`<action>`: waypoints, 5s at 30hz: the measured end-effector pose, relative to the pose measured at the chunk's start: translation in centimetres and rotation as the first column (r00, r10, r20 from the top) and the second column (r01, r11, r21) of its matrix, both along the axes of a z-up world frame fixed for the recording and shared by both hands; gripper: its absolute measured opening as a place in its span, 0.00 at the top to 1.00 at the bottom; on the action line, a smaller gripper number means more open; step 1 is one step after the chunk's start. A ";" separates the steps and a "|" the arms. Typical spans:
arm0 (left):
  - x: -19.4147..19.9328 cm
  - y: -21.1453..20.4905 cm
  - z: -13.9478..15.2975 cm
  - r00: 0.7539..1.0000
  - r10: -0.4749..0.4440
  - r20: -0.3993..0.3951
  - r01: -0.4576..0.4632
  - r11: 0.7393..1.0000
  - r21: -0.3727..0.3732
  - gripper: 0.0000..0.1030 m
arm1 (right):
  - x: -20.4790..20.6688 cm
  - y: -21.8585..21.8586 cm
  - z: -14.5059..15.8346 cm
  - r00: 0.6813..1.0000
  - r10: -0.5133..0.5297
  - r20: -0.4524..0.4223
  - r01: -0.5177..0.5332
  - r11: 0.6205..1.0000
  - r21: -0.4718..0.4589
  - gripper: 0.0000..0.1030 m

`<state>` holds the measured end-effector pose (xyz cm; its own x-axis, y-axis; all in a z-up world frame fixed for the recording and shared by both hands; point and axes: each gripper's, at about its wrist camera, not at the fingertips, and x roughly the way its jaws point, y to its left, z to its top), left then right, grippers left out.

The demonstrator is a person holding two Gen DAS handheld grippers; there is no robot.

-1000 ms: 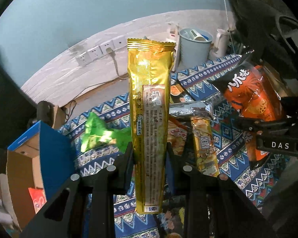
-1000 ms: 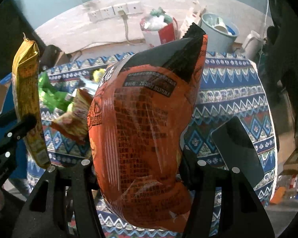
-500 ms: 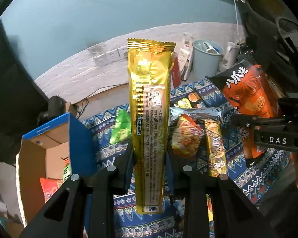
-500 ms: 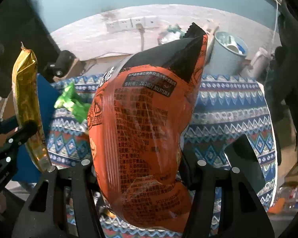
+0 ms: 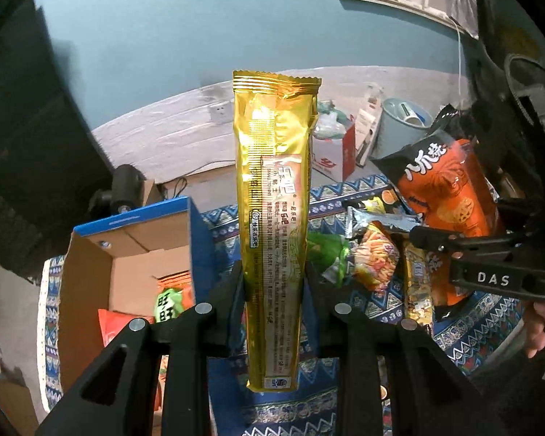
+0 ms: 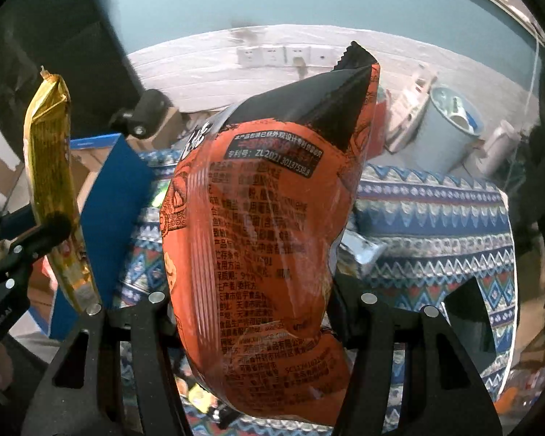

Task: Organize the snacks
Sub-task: 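Lift the yellow wafer stick with the left gripper while the right lifts the orange chip bag, then drop the wafer stick into the box with the left gripper while the right carries the chip bag, then open the right gripper over the box to drop the orange chip bag, then move both grippers back over the snack pile on the tablecloth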

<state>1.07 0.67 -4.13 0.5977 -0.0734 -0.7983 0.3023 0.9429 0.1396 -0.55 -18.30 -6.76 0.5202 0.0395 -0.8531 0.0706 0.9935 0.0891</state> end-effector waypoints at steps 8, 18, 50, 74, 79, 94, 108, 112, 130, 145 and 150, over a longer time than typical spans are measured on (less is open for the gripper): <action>-0.2 3.7 1.3 0.997 0.070 0.010 -0.069 0.997 -0.042 0.72 | 1.5 3.3 0.4 0.998 0.059 0.009 -0.059 0.998 0.003 0.44; -0.4 8.3 2.5 0.992 0.128 -0.020 -0.129 0.974 -0.186 0.72 | 3.7 7.9 0.8 0.992 0.123 0.016 -0.123 0.992 0.000 0.44; -0.2 21.2 0.5 0.927 0.373 -0.022 -0.373 0.919 -0.128 0.72 | 7.3 20.4 1.4 0.955 0.297 0.024 -0.297 0.955 -0.009 0.43; 0.1 24.8 -2.2 0.867 0.495 -0.050 -0.494 0.869 0.029 0.41 | 10.7 26.4 -0.7 0.922 0.385 -0.026 -0.383 0.922 0.061 0.43; -0.1 24.5 -2.1 0.870 0.491 -0.040 -0.489 0.871 0.048 0.38 | 11.5 27.3 -1.9 0.910 0.410 -0.058 -0.404 0.910 0.092 0.43; -0.7 23.6 -0.5 0.884 0.467 -0.028 -0.467 0.884 0.021 0.37 | 11.7 26.3 -1.6 0.913 0.402 -0.074 -0.392 0.912 0.124 0.31; -0.5 18.4 0.3 0.928 0.372 -0.032 -0.371 0.928 0.009 0.33 | 8.7 20.6 1.7 0.948 0.317 -0.024 -0.317 0.948 0.012 0.23; -0.1 16.3 0.1 0.941 0.336 -0.046 -0.336 0.942 0.009 0.32 | 7.6 18.0 1.5 0.961 0.275 -0.036 -0.276 0.961 -0.020 0.23; 0.7 5.5 -2.4 0.976 0.165 -0.143 -0.162 0.986 0.035 0.32 | 2.9 5.5 -1.6 0.991 0.060 -0.117 -0.065 0.997 -0.039 0.23; 0.8 -1.1 -6.9 0.969 0.074 -0.237 -0.051 0.993 0.104 0.32 | 0.2 -0.5 -7.7 0.967 -0.057 -0.247 0.044 0.997 -0.060 0.23; 0.7 -2.0 -8.3 0.957 0.063 -0.284 -0.038 0.995 0.093 0.32 | -0.1 -1.5 -10.8 0.946 -0.088 -0.312 0.073 0.996 -0.058 0.23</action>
<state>1.80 -1.36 -12.46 0.3444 0.0267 -0.9384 0.2938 0.9463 0.1348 -0.62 -19.80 -17.61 0.2262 -0.0340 -0.9735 0.1676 0.9858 0.0045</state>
